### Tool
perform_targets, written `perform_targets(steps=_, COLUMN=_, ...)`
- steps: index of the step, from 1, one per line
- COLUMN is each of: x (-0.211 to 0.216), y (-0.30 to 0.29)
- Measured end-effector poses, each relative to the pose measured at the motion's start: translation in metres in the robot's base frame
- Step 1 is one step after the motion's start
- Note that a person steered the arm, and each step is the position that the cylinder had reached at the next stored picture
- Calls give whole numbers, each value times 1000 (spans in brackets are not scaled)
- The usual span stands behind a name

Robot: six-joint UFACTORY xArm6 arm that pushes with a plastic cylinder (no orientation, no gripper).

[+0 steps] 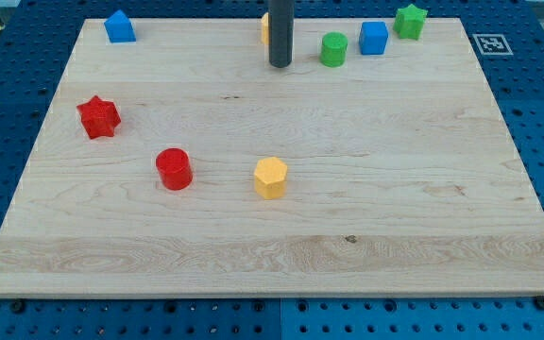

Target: Push the green circle into the blue cube

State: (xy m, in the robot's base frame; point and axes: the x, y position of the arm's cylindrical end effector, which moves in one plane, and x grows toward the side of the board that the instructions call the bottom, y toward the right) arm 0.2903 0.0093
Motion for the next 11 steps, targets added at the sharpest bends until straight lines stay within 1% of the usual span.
perform_targets(steps=4, x=0, y=16)
perform_targets(steps=6, x=-13, y=53)
perform_targets(steps=7, x=-14, y=58)
perform_targets(steps=9, x=-32, y=70)
perform_targets(steps=11, x=-36, y=91)
